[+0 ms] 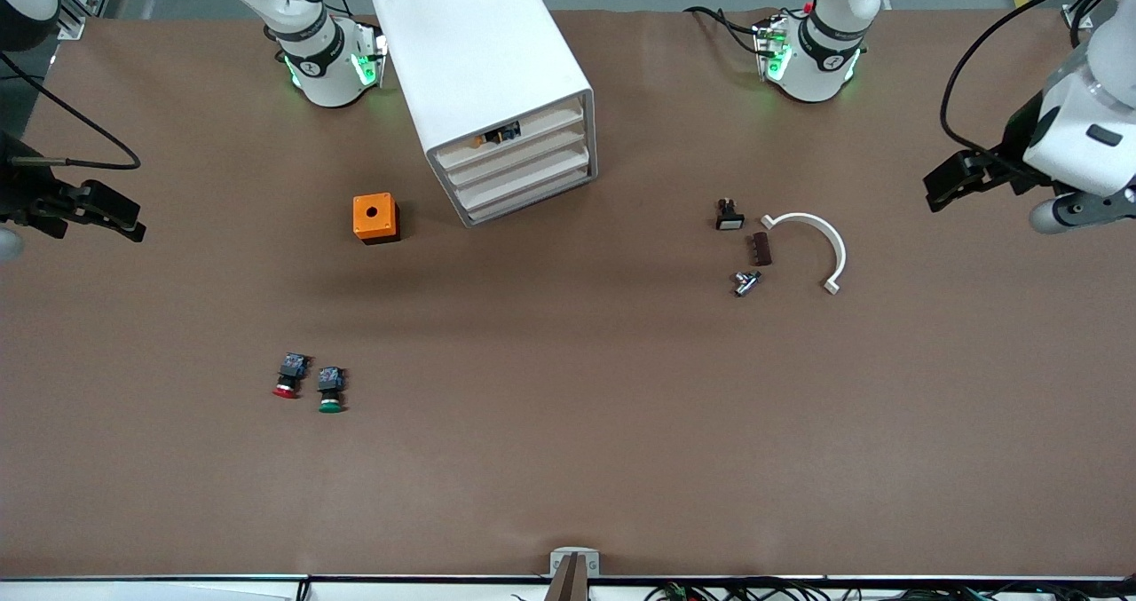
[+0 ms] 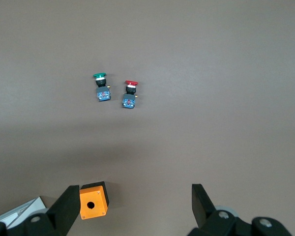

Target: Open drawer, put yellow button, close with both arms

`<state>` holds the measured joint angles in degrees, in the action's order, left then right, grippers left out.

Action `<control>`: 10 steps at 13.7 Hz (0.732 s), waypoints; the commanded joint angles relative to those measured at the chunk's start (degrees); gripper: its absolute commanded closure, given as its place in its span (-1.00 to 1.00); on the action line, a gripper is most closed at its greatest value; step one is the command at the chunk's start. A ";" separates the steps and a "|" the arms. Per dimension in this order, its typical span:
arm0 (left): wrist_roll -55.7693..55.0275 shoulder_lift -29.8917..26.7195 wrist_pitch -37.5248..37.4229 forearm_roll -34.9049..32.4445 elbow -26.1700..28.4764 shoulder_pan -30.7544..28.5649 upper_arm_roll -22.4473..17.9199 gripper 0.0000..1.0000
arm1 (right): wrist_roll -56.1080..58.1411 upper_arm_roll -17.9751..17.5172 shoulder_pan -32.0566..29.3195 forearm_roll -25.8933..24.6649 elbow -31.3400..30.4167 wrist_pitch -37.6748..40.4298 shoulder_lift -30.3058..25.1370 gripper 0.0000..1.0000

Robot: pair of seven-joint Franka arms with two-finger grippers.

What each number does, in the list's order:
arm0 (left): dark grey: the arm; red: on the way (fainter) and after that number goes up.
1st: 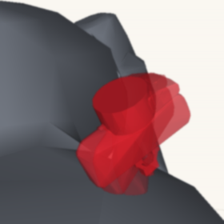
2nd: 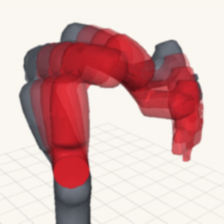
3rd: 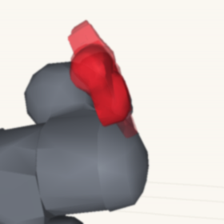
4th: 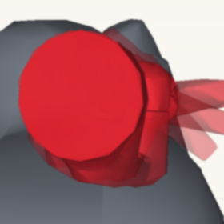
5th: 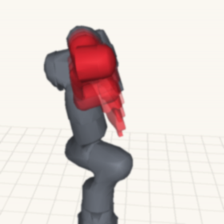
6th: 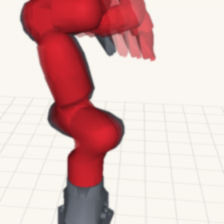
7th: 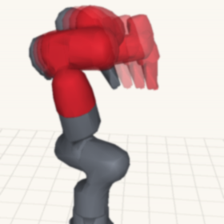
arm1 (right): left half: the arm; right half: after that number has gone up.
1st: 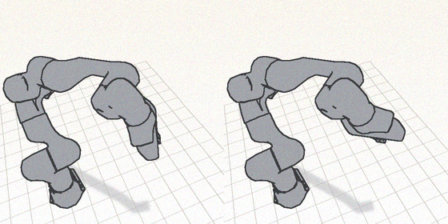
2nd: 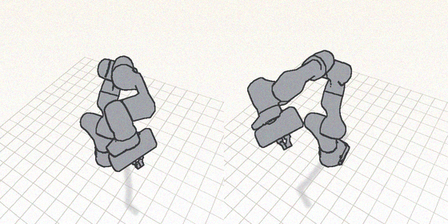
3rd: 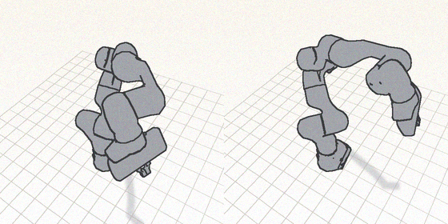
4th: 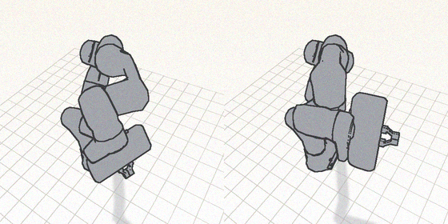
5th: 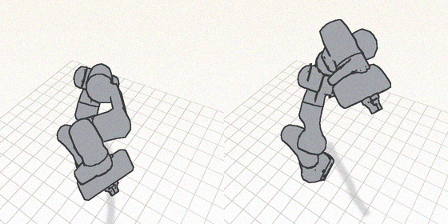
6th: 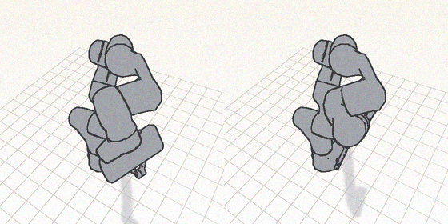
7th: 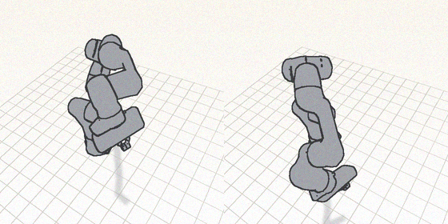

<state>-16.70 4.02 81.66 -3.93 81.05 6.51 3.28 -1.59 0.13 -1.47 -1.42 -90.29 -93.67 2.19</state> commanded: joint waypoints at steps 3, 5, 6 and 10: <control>8.34 -12.26 4.81 2.78 16.04 -0.97 -2.85 -0.99 | -0.35 -0.65 -0.90 -0.17 -1.64 -0.11 -1.67 -1.00; 9.23 -14.56 5.79 2.87 19.49 -1.41 -2.58 -0.99 | -0.35 -0.65 -0.99 -0.08 -1.64 -0.11 -1.67 -1.00; 9.06 -14.75 5.79 2.78 19.84 -1.50 -1.97 -0.99 | -0.35 -0.74 -0.90 -0.16 -1.55 -0.03 -1.67 -1.00; 8.79 -14.49 5.79 2.70 19.58 -2.47 0.67 -0.99 | 0.27 -0.74 -1.52 0.63 -1.20 -0.11 -1.40 -1.00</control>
<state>-8.54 -9.52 86.41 -1.93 99.42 5.55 2.70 -1.60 0.12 -1.64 -1.38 -90.58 -93.64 2.09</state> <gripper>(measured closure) 0.000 0.000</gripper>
